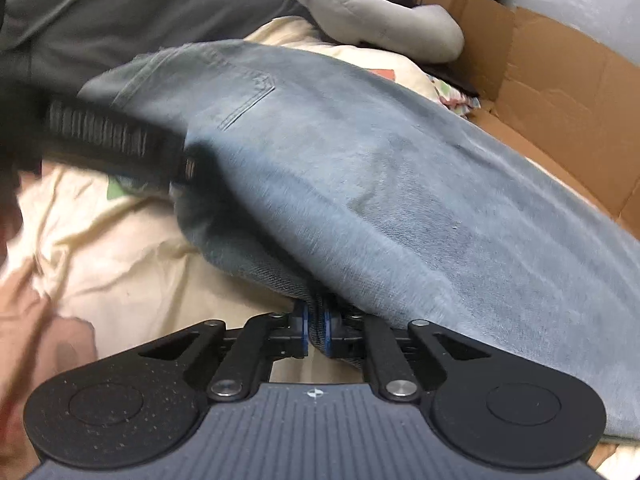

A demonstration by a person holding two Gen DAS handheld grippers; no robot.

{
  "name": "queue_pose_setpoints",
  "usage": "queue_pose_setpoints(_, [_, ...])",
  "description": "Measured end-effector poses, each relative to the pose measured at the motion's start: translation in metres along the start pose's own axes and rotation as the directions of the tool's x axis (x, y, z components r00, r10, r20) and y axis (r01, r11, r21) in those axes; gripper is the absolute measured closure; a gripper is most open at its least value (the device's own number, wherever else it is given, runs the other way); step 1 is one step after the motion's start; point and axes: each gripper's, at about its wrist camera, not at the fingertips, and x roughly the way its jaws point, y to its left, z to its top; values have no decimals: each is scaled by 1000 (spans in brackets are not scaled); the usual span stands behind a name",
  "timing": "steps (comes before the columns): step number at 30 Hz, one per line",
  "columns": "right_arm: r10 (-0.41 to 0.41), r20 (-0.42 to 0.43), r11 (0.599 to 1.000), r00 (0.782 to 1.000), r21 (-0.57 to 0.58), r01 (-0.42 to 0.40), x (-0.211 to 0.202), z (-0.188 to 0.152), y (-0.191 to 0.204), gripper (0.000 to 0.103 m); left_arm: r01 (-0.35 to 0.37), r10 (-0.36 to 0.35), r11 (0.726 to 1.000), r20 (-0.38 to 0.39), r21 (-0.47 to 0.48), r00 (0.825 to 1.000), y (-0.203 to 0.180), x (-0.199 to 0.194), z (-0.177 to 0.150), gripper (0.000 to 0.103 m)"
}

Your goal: Fold clothes

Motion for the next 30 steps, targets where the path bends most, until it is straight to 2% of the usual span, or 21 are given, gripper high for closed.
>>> queue_pose_setpoints(2, [9,5,999,1000,31,-10,-5,0,-2,100,-6,6,1000,-28,8,1000,-3,5,-5,52])
queue_pose_setpoints(6, [26,18,997,1000,77,-27,-14,-3,-4,101,10,-10,1000,-36,12,999,-6,14,-11,55])
queue_pose_setpoints(10, [40,18,997,999,71,-41,-15,-4,-6,101,13,-12,1000,-58,15,998,-3,12,-18,71])
queue_pose_setpoints(15, [56,17,995,998,80,-57,-16,-3,-10,101,22,-20,999,-56,34,998,-1,-1,-23,82])
queue_pose_setpoints(19, [81,0,993,997,85,-81,-18,-2,-13,100,14,-10,998,-58,64,998,-2,-8,-20,85])
queue_pose_setpoints(26, [144,-36,987,989,76,-141,-25,4,-20,86,-4,9,996,-60,87,998,0,-20,-15,88])
queue_pose_setpoints(30, [185,-75,983,980,35,-183,-33,3,-27,85,-11,17,995,-60,97,998,0,-23,-15,89])
